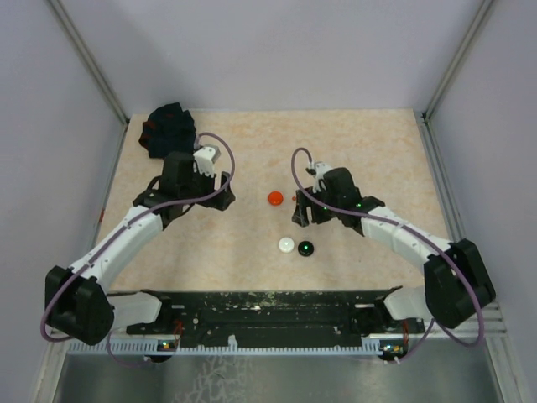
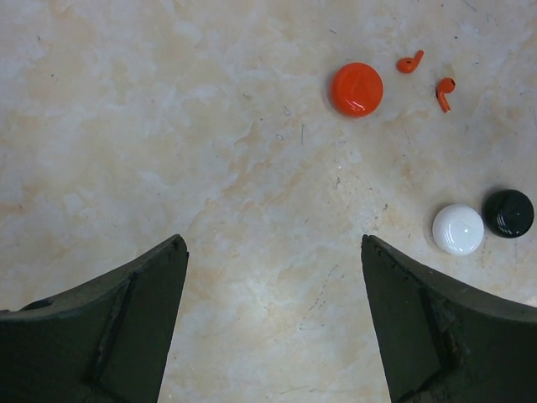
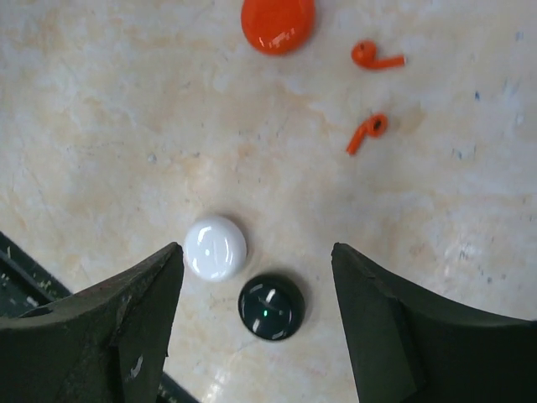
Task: Insert the wireless bluetooth earbuds into the charging case
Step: Pick up the charging case at the center of the board.
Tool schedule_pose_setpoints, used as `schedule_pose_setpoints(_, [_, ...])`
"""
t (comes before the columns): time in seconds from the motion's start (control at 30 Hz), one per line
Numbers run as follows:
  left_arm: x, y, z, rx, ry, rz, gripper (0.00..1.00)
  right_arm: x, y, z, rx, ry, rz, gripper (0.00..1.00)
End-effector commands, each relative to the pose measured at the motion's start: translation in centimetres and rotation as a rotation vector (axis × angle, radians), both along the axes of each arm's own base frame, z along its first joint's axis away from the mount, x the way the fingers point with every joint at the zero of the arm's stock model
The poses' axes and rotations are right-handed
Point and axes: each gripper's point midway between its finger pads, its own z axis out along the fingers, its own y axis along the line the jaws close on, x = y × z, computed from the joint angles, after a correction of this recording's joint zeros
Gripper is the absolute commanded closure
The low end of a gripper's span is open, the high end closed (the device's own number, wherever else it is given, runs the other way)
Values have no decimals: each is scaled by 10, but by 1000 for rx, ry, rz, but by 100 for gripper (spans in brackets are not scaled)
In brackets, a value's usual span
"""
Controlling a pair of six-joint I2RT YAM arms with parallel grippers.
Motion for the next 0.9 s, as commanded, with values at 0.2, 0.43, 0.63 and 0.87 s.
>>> schedule_pose_setpoints(0.2, [4, 6, -6, -63, 47, 32, 12, 89, 61, 19, -163, -323, 121, 30])
schedule_pose_setpoints(0.43, [5, 6, -12, -64, 81, 33, 12, 115, 82, -22, -264, -303, 147, 37])
schedule_pose_setpoints(0.63, [5, 5, -14, -74, 97, 28, 12, 122, 96, -39, -281, -304, 178, 40])
schedule_pose_setpoints(0.87, [5, 6, -14, -82, 105, 29, 12, 129, 95, -61, -331, -286, 169, 42])
